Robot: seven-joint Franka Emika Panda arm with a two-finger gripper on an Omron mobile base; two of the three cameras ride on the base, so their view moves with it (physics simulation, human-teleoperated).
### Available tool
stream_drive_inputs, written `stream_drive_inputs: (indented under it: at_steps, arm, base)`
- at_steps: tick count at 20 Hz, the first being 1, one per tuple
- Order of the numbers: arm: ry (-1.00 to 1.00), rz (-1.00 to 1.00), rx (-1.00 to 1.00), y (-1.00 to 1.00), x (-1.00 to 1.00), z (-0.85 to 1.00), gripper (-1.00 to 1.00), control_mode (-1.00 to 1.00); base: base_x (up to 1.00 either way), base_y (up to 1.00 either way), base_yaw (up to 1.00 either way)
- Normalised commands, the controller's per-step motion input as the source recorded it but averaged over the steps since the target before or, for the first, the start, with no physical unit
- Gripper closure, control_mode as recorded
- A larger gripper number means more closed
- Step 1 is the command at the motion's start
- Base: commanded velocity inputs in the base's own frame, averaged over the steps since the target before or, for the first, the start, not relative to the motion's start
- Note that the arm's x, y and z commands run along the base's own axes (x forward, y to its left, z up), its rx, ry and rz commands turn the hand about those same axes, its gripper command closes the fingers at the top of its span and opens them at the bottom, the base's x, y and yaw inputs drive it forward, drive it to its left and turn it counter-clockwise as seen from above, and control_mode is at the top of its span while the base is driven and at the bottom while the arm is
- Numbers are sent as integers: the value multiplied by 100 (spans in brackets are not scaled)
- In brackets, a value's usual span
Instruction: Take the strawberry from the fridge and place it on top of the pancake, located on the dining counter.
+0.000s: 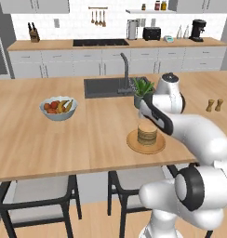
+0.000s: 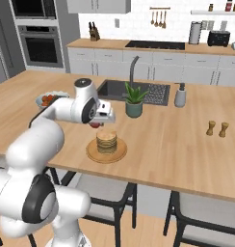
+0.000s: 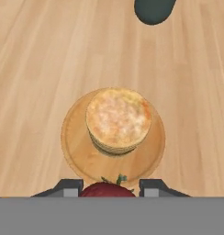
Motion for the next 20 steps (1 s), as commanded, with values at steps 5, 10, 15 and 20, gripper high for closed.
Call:
stream_drive_inputs:
  at_steps: [5, 10, 15, 20]
  arm:
    - [0, 0, 0, 0, 38, -39, 100, -100]
    - [0, 0, 0, -1, 29, -40, 100, -100]
    - [0, 0, 0, -2, 23, -28, 100, -100]
    - [0, 0, 0, -8, 45, -19, 100, -100]
  base:
    - [0, 0, 0]
    - [0, 0, 0]
    - [0, 0, 0]
    - [0, 0, 0]
